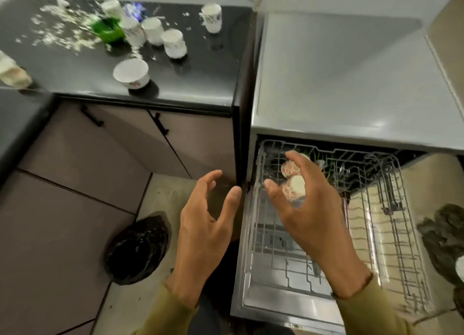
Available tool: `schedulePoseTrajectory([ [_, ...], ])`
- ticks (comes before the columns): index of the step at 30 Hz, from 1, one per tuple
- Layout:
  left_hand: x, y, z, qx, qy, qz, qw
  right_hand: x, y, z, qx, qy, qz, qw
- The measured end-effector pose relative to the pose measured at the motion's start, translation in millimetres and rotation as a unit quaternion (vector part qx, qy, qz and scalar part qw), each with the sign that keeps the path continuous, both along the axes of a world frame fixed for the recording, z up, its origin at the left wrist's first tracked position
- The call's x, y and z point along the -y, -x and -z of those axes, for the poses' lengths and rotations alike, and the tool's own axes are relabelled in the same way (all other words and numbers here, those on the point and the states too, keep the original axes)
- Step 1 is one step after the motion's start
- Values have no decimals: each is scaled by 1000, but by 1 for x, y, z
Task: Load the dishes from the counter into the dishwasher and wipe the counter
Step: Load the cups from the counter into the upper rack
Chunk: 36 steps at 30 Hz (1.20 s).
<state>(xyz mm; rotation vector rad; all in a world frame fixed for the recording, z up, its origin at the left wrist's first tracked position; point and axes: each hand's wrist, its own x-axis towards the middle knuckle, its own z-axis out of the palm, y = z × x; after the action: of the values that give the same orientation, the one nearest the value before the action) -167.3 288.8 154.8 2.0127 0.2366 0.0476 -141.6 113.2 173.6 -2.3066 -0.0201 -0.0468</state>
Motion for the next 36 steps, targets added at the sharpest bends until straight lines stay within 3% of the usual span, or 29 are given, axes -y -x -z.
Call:
schedulePoseTrajectory([
  [16, -193, -60, -46, 35, 46, -19, 998, -195, -44, -49, -9, 13, -16, 1000],
  [25, -239, -84, -71, 62, 61, -12, 996, -243, -73, -77, 18, 5, -11, 1000],
  [36, -263, -120, -76, 77, 16, -22, 997, -263, -119, -73, 25, -24, -41, 999],
])
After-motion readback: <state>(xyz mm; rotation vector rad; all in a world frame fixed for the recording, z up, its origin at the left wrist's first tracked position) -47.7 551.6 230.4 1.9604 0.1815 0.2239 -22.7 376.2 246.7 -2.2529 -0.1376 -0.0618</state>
